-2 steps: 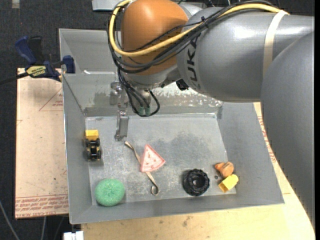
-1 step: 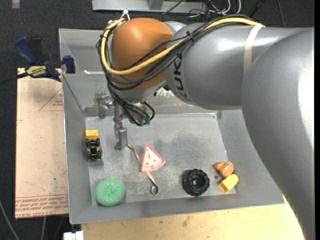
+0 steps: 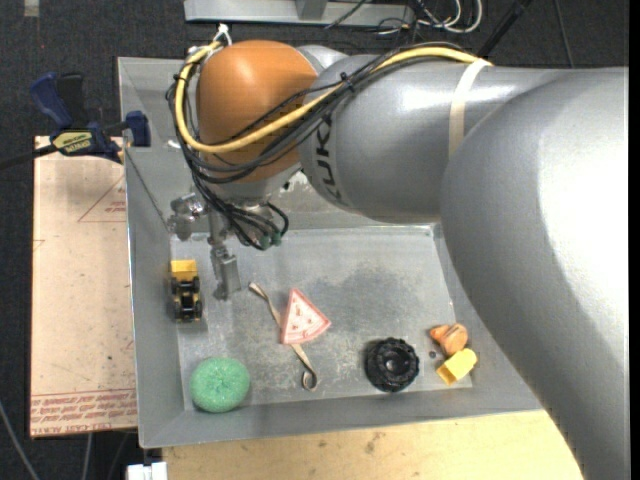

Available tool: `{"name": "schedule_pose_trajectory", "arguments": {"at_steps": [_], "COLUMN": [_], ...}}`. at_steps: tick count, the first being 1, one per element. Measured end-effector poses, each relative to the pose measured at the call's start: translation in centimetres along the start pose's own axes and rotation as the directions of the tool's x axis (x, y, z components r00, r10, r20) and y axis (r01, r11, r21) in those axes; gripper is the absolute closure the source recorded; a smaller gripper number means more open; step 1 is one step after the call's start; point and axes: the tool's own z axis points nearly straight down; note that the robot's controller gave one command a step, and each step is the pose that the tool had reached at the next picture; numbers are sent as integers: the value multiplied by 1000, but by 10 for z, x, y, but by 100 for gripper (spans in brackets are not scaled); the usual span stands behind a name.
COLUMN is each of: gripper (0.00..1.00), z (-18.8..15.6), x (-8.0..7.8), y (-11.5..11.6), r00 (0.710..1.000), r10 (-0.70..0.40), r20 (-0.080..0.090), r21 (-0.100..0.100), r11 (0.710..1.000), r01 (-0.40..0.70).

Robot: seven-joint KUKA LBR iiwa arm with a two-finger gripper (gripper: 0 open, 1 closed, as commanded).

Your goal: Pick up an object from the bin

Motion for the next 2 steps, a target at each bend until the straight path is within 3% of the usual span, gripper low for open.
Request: {"name": "schedule_pose_trajectory", "arguments": {"at_steps": [1, 2], "gripper": [0, 0], "z": [30, 82], "x": [17, 10], "y": [7, 4], "r00": [986, 903], "r10": [-166, -429], "r20": [-3, 1], "r21": [-1, 7], "r11": [986, 903], "r01": [166, 429]}}
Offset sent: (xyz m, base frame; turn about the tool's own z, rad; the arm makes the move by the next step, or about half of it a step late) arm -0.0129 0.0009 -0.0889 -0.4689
